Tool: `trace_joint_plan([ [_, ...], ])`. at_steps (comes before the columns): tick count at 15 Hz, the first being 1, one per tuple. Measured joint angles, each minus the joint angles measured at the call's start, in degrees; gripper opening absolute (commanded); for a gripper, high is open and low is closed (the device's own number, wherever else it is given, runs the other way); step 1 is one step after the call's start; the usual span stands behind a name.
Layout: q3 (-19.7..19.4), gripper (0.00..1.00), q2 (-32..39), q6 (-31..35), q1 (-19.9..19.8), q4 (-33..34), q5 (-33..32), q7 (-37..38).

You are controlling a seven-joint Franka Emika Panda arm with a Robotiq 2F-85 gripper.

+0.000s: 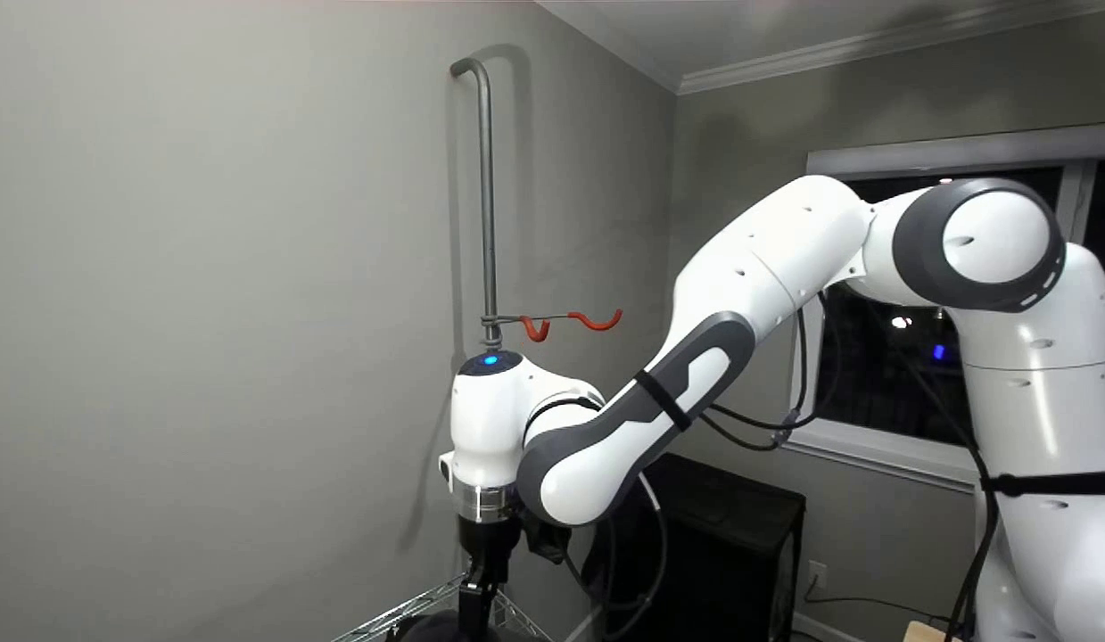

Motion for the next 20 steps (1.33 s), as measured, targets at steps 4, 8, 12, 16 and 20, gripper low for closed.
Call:
trace_joint_plan([
  [4, -0.3, 1.00, 5.4, -1.0, 2.0, 4.0, 0.0, -4.4],
  [8, -0.6, 1.00, 9.1, -3.1, 3.7, 7.0, 0.0, -8.0],
  [12, -1.4, 1.00, 12.1, -3.3, 4.4, 9.1, -0.3, -13.1],
  [16, -2.9, 0.59, 14.0, -3.3, 5.0, 11.4, -2.4, -16.5],
  [20, -3.5, 0.34, 14.5, -3.3, 5.0, 13.0, -3.6, -19.1],
])
